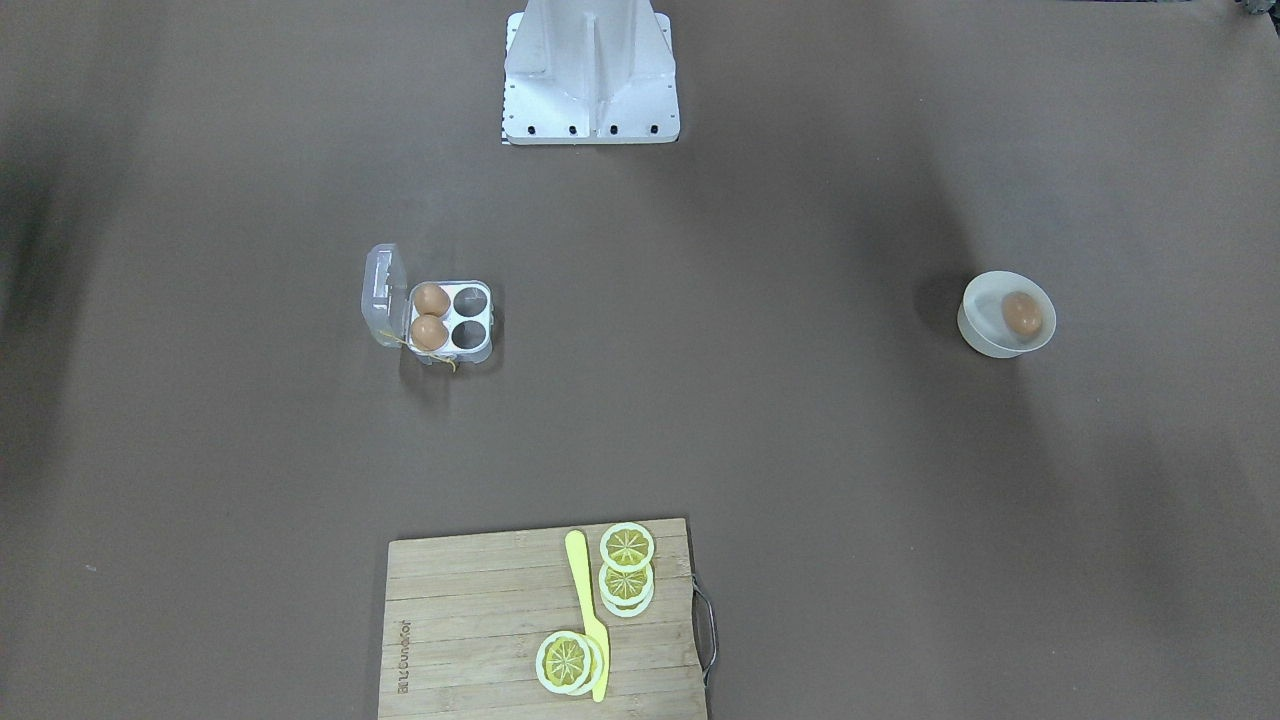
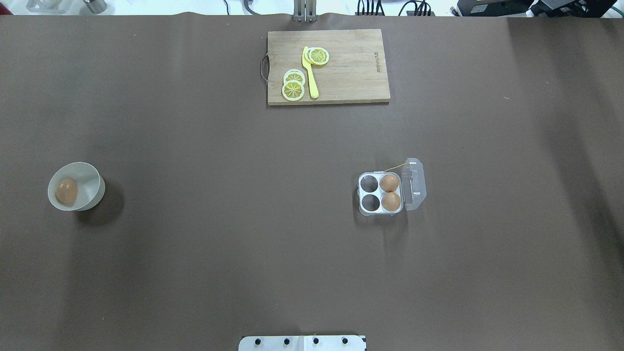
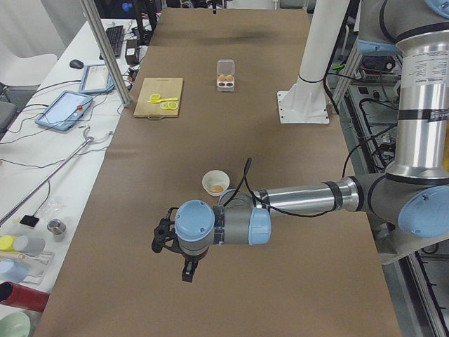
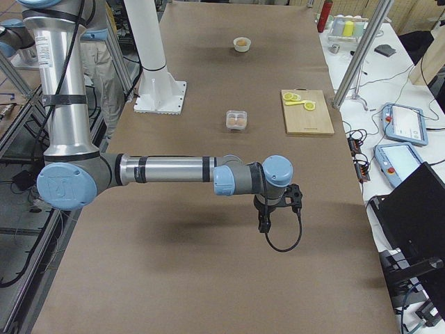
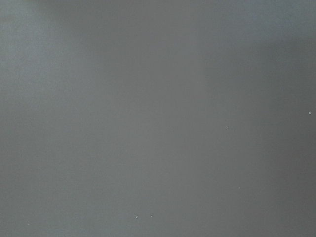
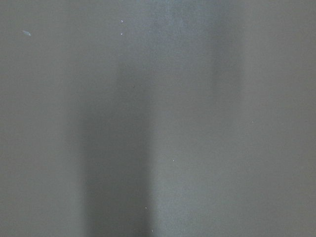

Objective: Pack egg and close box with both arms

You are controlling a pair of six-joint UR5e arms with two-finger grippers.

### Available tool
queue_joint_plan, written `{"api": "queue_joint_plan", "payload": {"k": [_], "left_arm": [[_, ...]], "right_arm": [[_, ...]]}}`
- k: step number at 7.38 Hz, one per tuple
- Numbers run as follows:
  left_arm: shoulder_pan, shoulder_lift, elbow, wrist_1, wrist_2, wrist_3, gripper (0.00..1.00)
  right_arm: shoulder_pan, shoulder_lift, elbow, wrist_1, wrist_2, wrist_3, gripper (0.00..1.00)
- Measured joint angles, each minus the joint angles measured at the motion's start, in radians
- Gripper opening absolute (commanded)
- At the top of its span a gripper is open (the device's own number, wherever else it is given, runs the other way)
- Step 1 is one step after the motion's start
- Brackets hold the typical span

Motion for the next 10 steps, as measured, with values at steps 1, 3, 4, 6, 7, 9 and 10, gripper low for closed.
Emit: {"api": "queue_joint_plan", "payload": {"k": [1,3,4,6,7,9,10], "left_arm": [[-0.001,0.000,0.000,0.000,0.000,0.000,0.97],[-0.001,0.002,-0.001,0.001,-0.001,-0.001,0.98],[0.000,0.000,-0.002,0.004,-0.003,-0.005,0.98],[0.002,-0.009,-0.026,0.006,-0.045,-0.069,0.98],[0.005,-0.009,-0.069,0.007,-0.061,-0.125,0.98],[0.053,-0.012,-0.142,0.005,-0.070,-0.236,0.98],[0.101,-0.018,-0.169,-0.004,-0.069,-0.303,0.98]], "right_arm": [[-0.002,0.000,-0.002,0.000,-0.003,0.000,1.00],[-0.009,0.000,-0.008,-0.001,-0.011,0.002,1.00],[-0.012,0.000,-0.009,-0.001,-0.012,0.002,1.00],[-0.022,0.002,-0.003,0.002,-0.012,-0.006,1.00],[-0.024,0.005,0.000,0.005,-0.013,-0.009,1.00],[-0.033,0.007,0.004,0.014,-0.012,-0.007,1.00],[-0.041,0.007,0.004,0.027,-0.012,-0.001,1.00]]}}
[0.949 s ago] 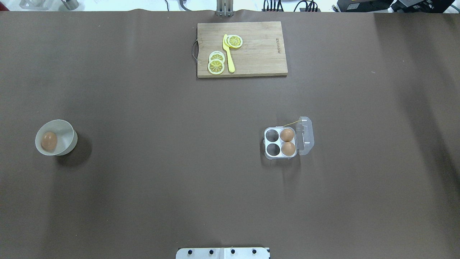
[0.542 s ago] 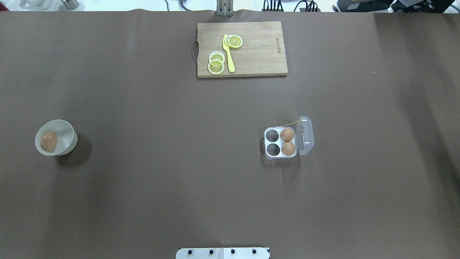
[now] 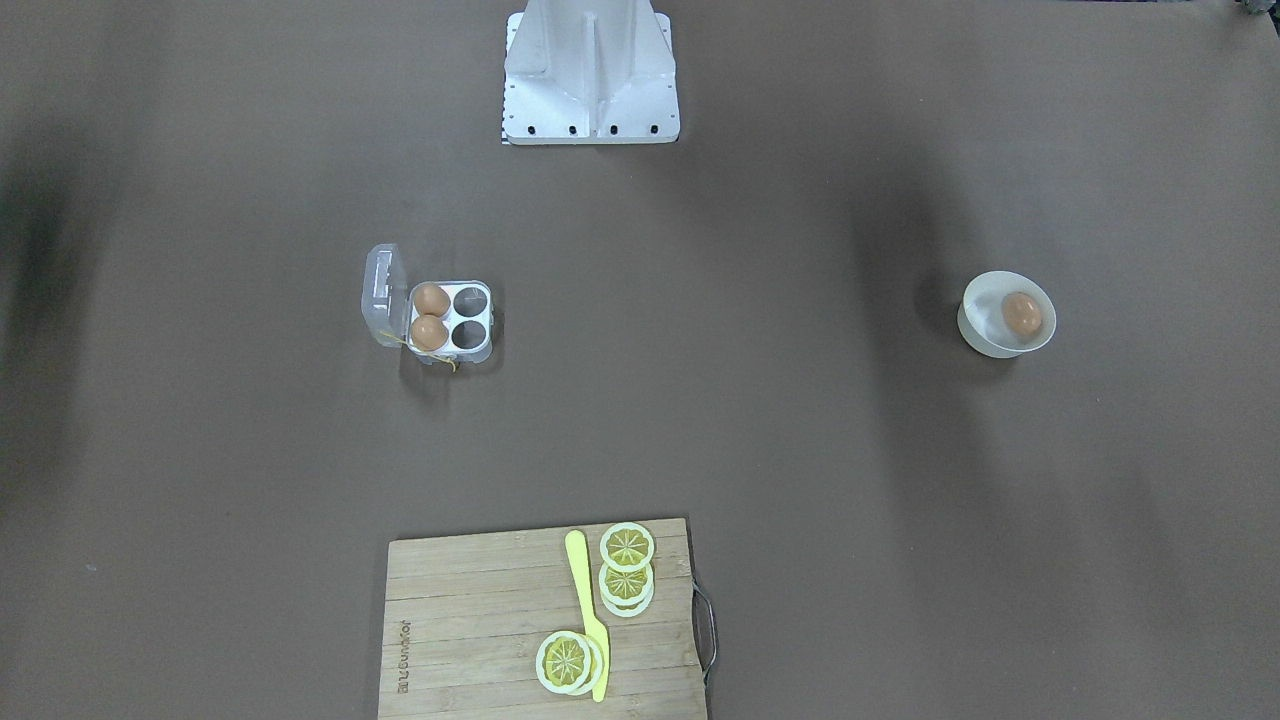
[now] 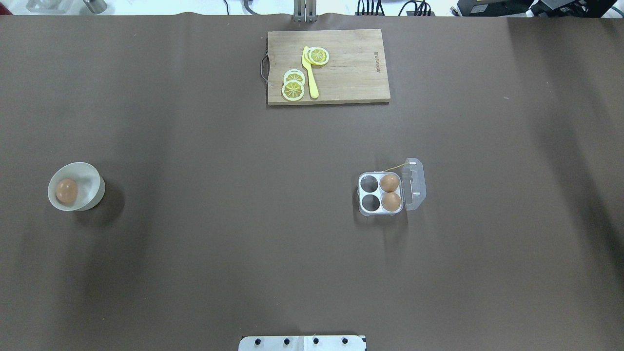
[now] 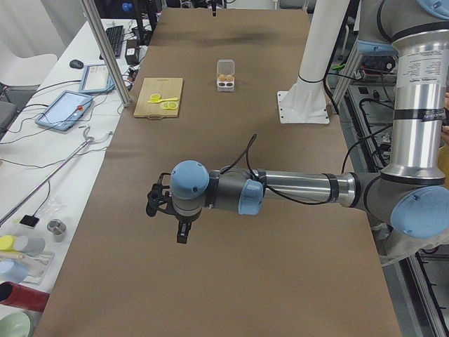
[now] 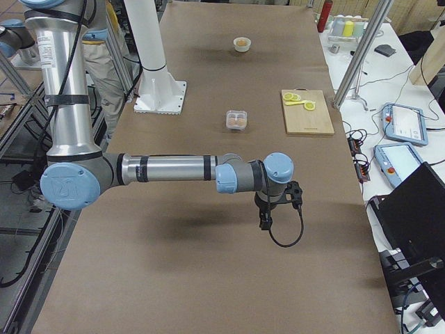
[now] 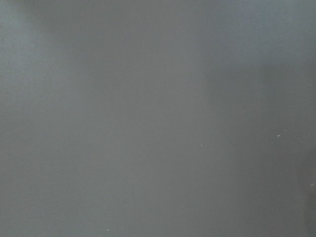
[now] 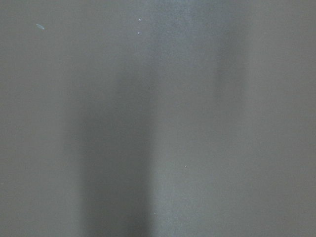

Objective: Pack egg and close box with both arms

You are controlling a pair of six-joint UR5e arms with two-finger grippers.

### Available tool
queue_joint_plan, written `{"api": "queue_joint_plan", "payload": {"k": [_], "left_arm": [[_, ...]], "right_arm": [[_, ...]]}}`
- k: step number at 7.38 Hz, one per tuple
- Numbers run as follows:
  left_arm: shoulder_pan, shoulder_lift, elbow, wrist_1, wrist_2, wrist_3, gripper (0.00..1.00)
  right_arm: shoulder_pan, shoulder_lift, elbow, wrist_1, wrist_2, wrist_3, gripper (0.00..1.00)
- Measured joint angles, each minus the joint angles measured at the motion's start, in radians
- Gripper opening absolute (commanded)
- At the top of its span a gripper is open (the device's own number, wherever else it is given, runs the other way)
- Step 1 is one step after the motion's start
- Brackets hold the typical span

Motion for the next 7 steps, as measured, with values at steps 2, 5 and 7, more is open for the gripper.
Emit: {"api": "queue_joint_plan", "payload": {"k": [2,5,7], "left_arm": [[0.114,-0.005,-0.024,-0.078,0.018,-0.163,0.98],[0.271,-0.018,-0.022,-0.215,0.090,-0.366,0.98],[0.355,-0.050,-0.023,-0.239,0.134,-0.464,0.98]], "right_arm": [[-0.016,0.001,-0.002,0.013,0.000,0.004,1.00],[-0.036,0.002,-0.008,0.015,0.000,0.006,1.00],[-0.040,0.002,-0.009,0.015,0.000,0.006,1.00]]}}
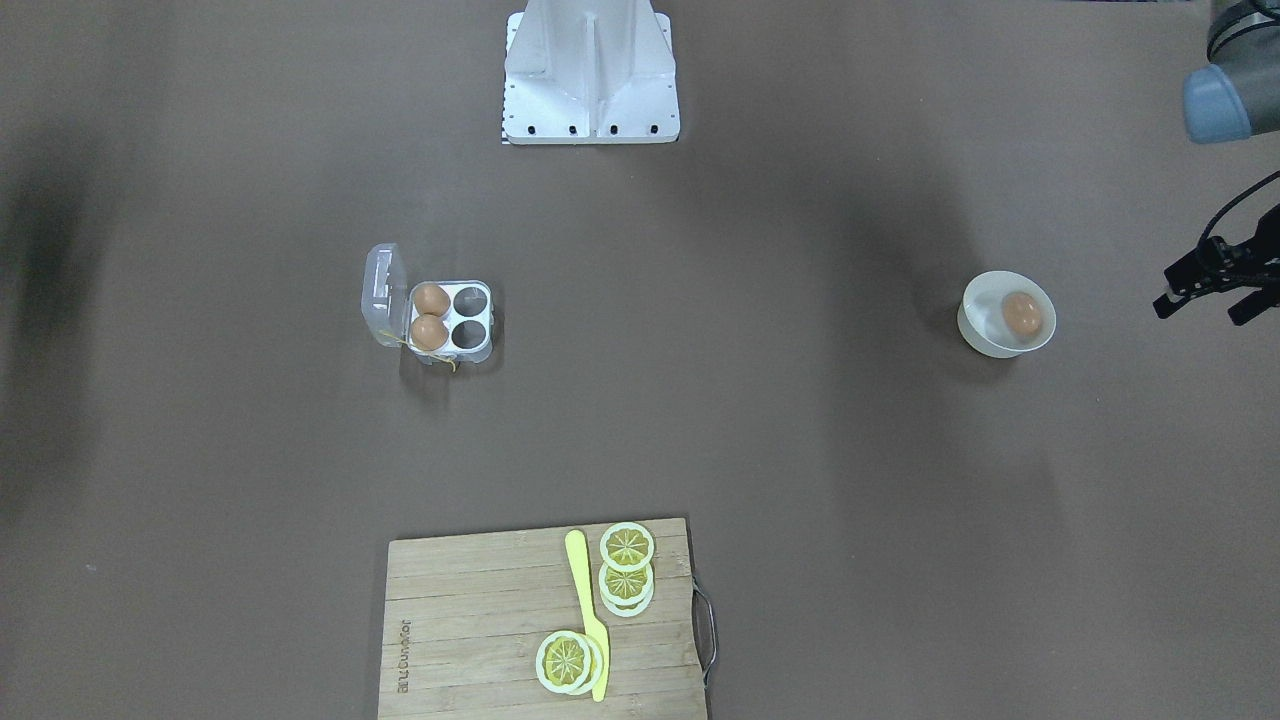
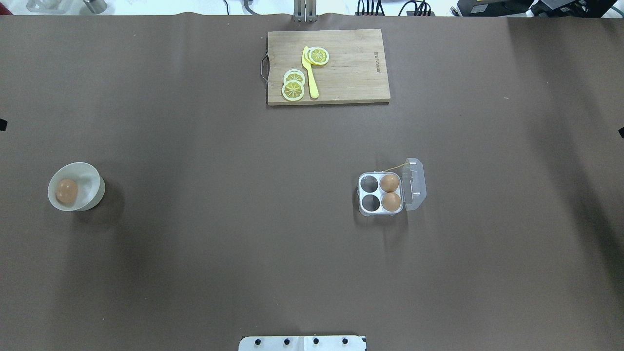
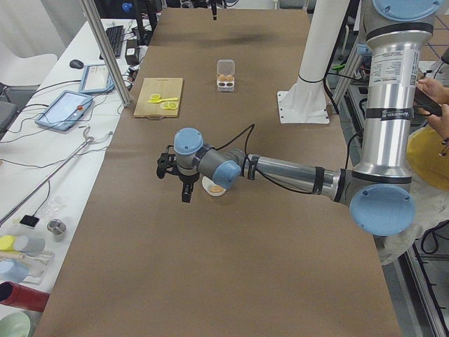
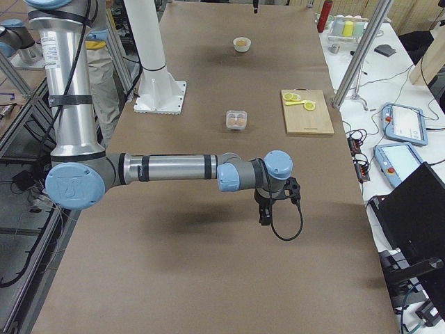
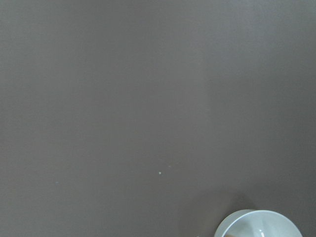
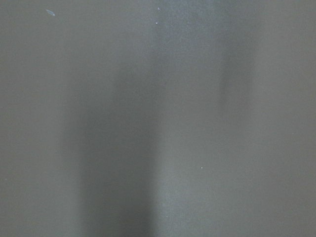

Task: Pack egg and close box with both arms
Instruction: 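Move the left gripper down over the brown egg in the white bowl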

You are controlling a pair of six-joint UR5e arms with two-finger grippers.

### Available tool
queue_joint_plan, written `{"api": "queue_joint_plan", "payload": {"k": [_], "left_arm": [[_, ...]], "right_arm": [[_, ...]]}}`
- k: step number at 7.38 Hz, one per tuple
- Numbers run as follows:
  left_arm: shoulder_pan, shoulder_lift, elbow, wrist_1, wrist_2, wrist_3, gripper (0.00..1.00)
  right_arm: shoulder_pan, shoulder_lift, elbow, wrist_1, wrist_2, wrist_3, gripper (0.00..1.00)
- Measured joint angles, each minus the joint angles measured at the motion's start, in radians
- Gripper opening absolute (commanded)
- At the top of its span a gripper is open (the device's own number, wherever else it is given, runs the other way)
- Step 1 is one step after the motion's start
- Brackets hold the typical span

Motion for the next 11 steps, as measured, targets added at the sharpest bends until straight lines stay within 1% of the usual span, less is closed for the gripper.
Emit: {"api": "queue_joint_plan", "payload": {"k": [3,5,7,11], "left_arm": [[0.118,-0.036,0.001,-0.055,0.060,-0.172,0.98],[0.183,-0.046,0.001,-0.076,0.092,-0.247,0.98],[0.234,-0.045,0.003,-0.080,0.115,-0.270,0.98],[0.265,-0.005,0.007,-0.080,0.121,-0.275,0.98]], "right_arm": [[-0.003,0.000,-0.003,-0.001,0.000,0.000,1.00],[-0.006,-0.001,-0.007,-0.002,-0.001,0.000,1.00],[-0.009,-0.001,-0.021,-0.001,0.000,-0.002,1.00],[-0.010,-0.002,-0.025,-0.001,-0.001,-0.001,1.00]]}}
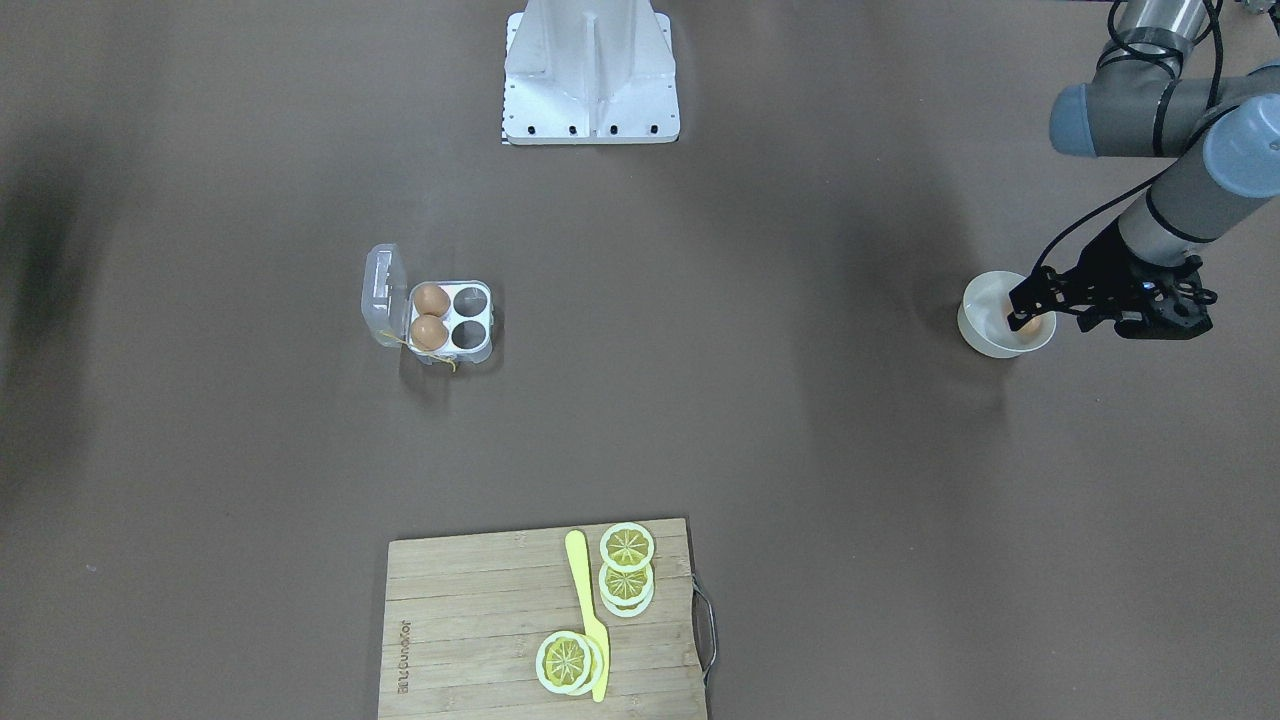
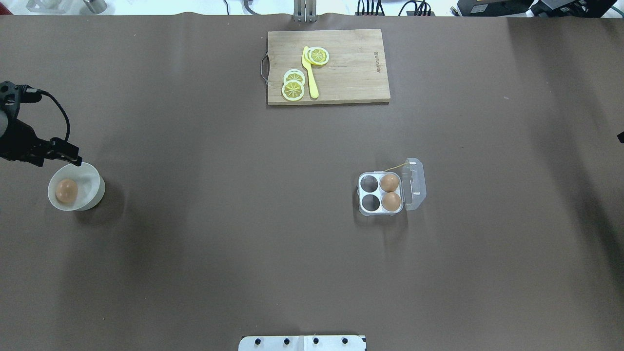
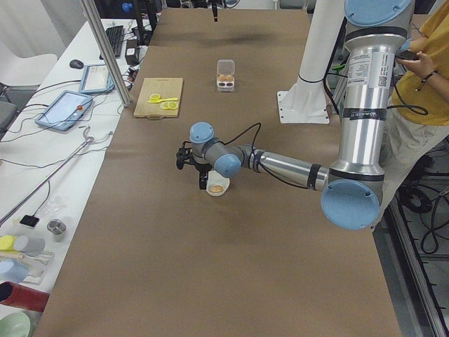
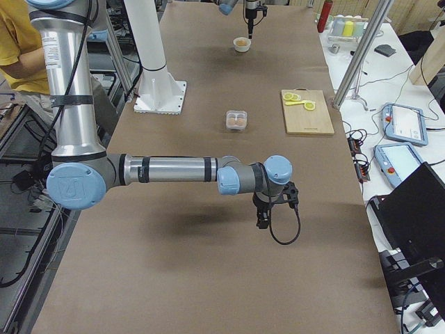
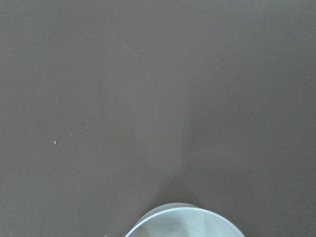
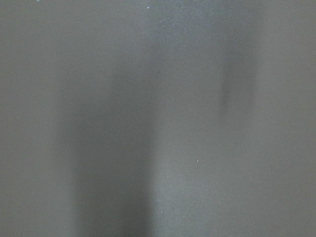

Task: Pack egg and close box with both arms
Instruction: 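Move the left gripper down over the brown egg in the white bowl, then lower the left gripper into the bowl and close on the brown egg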

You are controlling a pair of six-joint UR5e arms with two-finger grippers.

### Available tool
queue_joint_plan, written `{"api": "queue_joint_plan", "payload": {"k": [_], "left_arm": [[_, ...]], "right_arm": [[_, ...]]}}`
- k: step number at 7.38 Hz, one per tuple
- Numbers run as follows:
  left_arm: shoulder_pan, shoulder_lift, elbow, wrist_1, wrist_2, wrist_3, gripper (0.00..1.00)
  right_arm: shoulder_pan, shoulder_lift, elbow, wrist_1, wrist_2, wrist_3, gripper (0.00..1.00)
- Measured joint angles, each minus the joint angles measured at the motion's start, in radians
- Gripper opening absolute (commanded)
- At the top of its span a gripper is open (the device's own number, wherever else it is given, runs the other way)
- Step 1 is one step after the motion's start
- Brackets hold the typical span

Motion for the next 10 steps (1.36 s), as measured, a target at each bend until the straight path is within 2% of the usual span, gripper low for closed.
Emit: {"api": "queue_joint_plan", "payload": {"k": [6,10], "left_arm": [[0.091,0.018,-0.003,-0.063,0.031,-0.076,0.98],[0.108,0.048,0.001,-0.088,0.053,-0.082,0.98]], "right_arm": [[0.000,0.000,-0.001,0.000,0.000,0.000,1.00],[0.000,-0.003,0.000,-0.001,0.000,0.000,1.00]]}}
